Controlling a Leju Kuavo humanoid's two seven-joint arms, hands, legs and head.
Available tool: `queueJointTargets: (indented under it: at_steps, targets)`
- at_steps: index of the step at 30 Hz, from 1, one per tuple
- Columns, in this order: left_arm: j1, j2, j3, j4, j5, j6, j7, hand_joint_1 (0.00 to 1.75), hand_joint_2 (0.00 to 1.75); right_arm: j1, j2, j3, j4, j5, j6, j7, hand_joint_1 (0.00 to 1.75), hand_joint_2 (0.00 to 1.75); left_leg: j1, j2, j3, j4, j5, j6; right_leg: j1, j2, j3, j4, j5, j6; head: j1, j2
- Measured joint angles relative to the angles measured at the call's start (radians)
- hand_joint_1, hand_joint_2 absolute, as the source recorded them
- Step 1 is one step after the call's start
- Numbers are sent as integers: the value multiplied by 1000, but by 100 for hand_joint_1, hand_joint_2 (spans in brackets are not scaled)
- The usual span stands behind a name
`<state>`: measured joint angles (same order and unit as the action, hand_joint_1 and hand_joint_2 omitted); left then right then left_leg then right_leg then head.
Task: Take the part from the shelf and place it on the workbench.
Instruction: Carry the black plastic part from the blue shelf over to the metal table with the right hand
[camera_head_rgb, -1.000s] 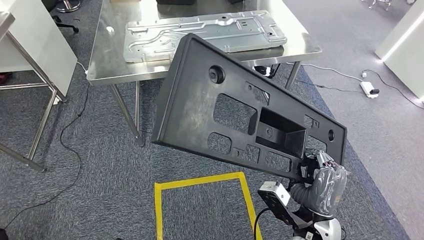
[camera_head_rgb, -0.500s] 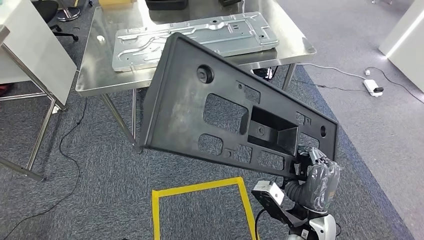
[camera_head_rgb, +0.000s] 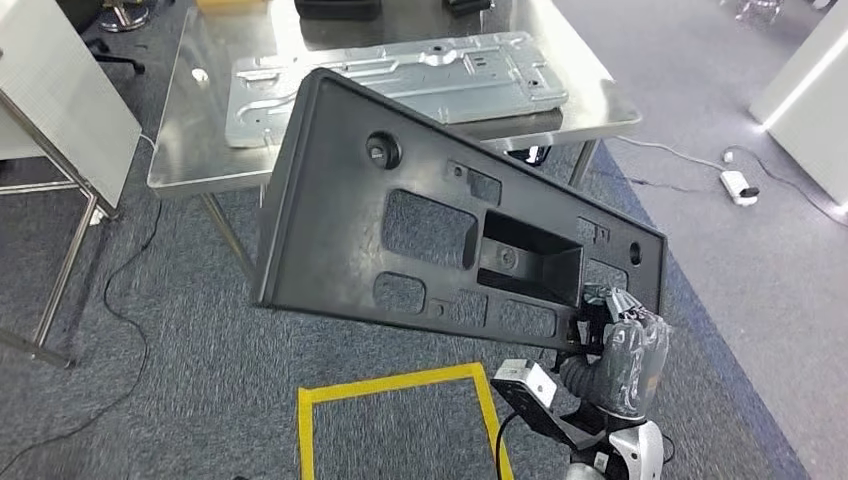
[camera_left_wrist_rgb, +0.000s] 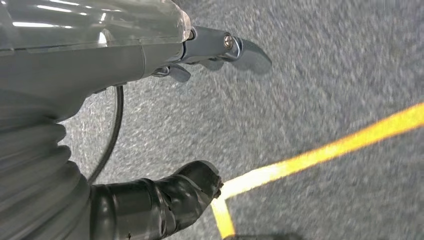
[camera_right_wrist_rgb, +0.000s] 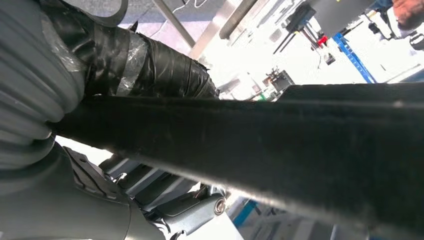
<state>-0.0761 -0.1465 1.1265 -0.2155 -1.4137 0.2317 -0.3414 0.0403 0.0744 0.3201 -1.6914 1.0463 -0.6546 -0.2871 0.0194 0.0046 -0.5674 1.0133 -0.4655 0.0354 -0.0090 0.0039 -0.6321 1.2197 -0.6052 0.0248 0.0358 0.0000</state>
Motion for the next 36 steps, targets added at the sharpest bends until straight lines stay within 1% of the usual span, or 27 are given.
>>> queueJointTargets:
  at_steps: [1,2,3,5,6,7,9,12,13,14,16,17,18,19,20,21,22,23,26,28,29,31,32,33,34,35,36]
  targets:
    - [-1,0,0,0,0,0,0,0,175,0,0,1,3,0,1,1,175,175,0,0,5,0,-4,1,-3,0,-38,56,-11,3,0,0]
    - [-1,0,0,0,0,0,0,0,175,0,0,2,5,1,3,1,175,175,0,-1,11,1,-10,0,-6,0,-64,84,-3,6,0,0]
    - [0,0,0,0,-1,0,0,0,175,0,-1,3,8,2,5,2,175,175,0,-2,19,1,-16,-2,-9,0,-72,74,26,7,0,0]
    - [2,-2,0,0,-3,0,0,0,175,0,-2,6,10,4,8,3,175,175,1,-3,36,3,-32,-10,-12,-2,-39,-38,116,7,0,0]
    - [2,-3,0,0,-4,-1,0,0,175,-1,-3,9,10,5,8,3,175,175,0,-4,42,6,-40,-16,-11,-4,-18,-96,147,4,0,0]
    - [2,-4,0,0,-5,-1,0,0,175,-2,-3,11,11,6,9,3,175,175,-1,-4,45,7,-46,-22,-9,-5,0,-138,161,0,0,0]
    - [0,-4,0,0,-8,0,1,0,175,-2,-4,15,12,8,9,4,175,175,-4,-4,46,5,-50,-33,-2,-4,10,-162,153,-10,-1,0]
    - [-3,-4,-1,0,-11,0,1,0,175,-4,-5,19,12,10,9,7,175,175,-2,-3,46,19,-66,-47,-7,-1,23,-177,147,-27,-2,0]
    - [-4,-4,-1,0,-11,0,2,0,175,-5,-5,22,11,10,9,8,175,175,-1,-3,30,55,-83,-51,-9,-1,31,-182,144,-33,-2,0]
    - [-3,-4,-1,0,-11,0,2,0,175,-6,-5,25,11,10,9,8,175,175,0,-3,0,112,-106,-52,-8,-3,37,-185,141,-39,-3,0]
    - [-2,-4,-1,0,-13,0,2,0,175,-8,-5,30,12,11,9,8,175,175,1,-3,-81,243,-145,-55,-5,-4,45,-185,132,-48,-3,0]
    - [-1,-4,-1,0,-13,0,2,0,175,-8,-5,32,12,13,9,8,175,175,1,-3,-111,280,-144,-56,-3,-3,51,-185,127,-51,-3,0]
    - [0,-4,-1,0,-13,0,3,0,175,-8,-5,34,12,14,9,8,175,175,1,-3,-123,282,-123,-55,-1,-1,58,-185,122,-51,-3,0]
    - [1,-4,-1,0,-13,0,3,0,175,-9,-5,36,12,15,9,8,175,175,1,-3,-117,246,-84,-53,-1,1,67,-185,117,-50,-3,0]
    - [2,-4,-1,0,-13,0,3,0,175,-9,-5,38,12,16,9,8,175,175,0,-3,-96,181,-36,-49,0,3,77,-185,110,-49,-3,0]
    - [2,-3,-1,0,-13,0,3,0,175,-11,-5,40,12,16,9,9,175,175,-2,-3,-73,120,-3,-43,2,4,84,-185,104,-45,-3,0]
    - [1,-3,-1,0,-13,0,3,0,175,-12,-5,41,12,17,9,9,175,175,-5,-3,-51,67,15,-38,3,4,88,-184,98,-40,-3,0]
    - [-1,-3,-2,0,-13,0,3,0,175,-14,-5,43,11,18,9,9,175,175,-8,-3,-39,36,20,-34,3,4,88,-183,94,-35,-3,0]
    - [-2,-4,-3,0,-15,-1,3,0,175,-21,-5,49,11,27,10,9,175,175,-8,-3,-28,17,10,-24,3,2,90,-187,89,-20,-2,0]
    - [0,-6,-4,0,-16,-1,2,0,175,-29,-6,54,9,34,11,10,175,175,-2,-2,-17,5,11,-14,3,0,75,-150,68,-10,-1,0]
    - [0,-6,-5,0,-17,-1,2,0,175,-34,-6,56,9,37,11,11,175,175,0,-1,-11,0,10,-9,1,0,51,-103,45,-6,0,0]
    - [-1,-6,-6,0,-17,-1,0,0,175,-40,-6,61,9,41,14,13,175,175,0,0,-4,-1,4,-3,-2,-1,-25,29,-3,0,0,0]
    - [-1,-6,-7,0,-17,-1,0,0,175,-41,-6,64,9,42,15,15,175,175,0,-1,1,0,-1,-2,-4,-1,-59,76,-8,2,0,0]
    - [-2,-6,-9,0,-17,-1,0,0,175,-42,-6,67,9,44,17,17,175,175,0,-2,8,0,-7,-3,-5,-1,-76,89,8,3,0,0]
    - [-1,-6,-11,0,-17,-1,-1,0,175,-44,-7,70,9,45,17,19,175,175,0,-4,18,1,-14,-6,-7,-1,-73,60,45,3,0,0]
    - [0,-7,-13,0,-18,-1,-1,0,175,-47,-7,72,9,47,18,20,175,175,0,-5,28,2,-22,-9,-8,-2,-54,1,93,2,0,0]
    - [0,-8,-14,0,-18,-1,-1,0,175,-51,-8,75,10,48,18,23,175,175,0,-5,37,1,-29,-13,-7,-3,-29,-63,130,-2,0,0]
